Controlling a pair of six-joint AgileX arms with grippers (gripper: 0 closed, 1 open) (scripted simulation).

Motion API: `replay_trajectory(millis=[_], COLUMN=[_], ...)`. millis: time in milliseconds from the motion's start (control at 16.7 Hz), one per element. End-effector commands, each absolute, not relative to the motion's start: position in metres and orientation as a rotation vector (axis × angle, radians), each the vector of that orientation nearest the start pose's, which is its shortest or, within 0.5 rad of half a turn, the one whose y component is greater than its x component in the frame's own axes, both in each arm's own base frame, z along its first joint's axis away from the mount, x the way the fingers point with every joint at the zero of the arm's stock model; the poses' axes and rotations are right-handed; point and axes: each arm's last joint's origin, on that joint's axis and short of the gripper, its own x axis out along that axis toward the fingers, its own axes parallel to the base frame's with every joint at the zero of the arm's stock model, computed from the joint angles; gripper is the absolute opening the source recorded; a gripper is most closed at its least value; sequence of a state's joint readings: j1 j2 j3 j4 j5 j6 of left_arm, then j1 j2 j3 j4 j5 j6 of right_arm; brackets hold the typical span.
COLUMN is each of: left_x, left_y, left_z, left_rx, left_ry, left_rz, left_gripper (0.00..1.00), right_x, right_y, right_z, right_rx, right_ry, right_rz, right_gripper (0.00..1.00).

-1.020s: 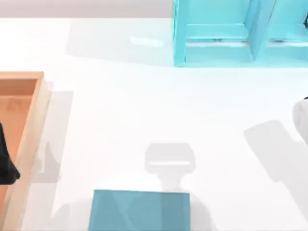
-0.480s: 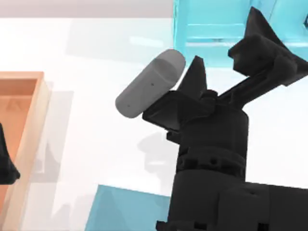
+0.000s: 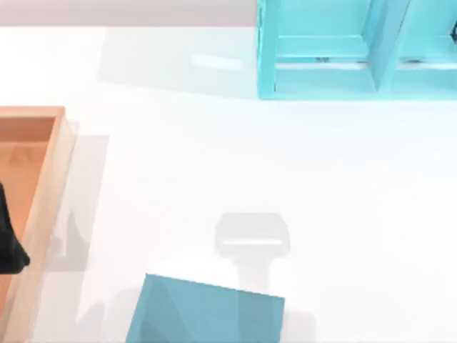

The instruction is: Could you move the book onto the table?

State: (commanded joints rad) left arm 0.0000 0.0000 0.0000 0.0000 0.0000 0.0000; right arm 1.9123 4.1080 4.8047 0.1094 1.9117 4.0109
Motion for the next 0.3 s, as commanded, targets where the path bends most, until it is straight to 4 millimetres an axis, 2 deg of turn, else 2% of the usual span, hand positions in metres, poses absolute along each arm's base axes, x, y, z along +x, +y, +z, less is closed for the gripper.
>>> replay_trajectory(millis=[120, 300], left_x=[0.1057, 0.1057], left_y=[-0.0012, -0.0012], left_z=[0.16, 0.16], left_rx=[0.0, 0.0], left_ry=[0.0, 0.0], left_rz=[0.0, 0.0], left_gripper=[1.0, 1.0], right_x=[-0.1119, -0.113], right_y=[0.3492, 0.3488], right_z=[0.1147, 0.1136], right_rx=[-1.536, -1.539], right_ry=[0.115, 0.115], right_rz=[0.297, 0.298], right_gripper=[1.0, 1.0])
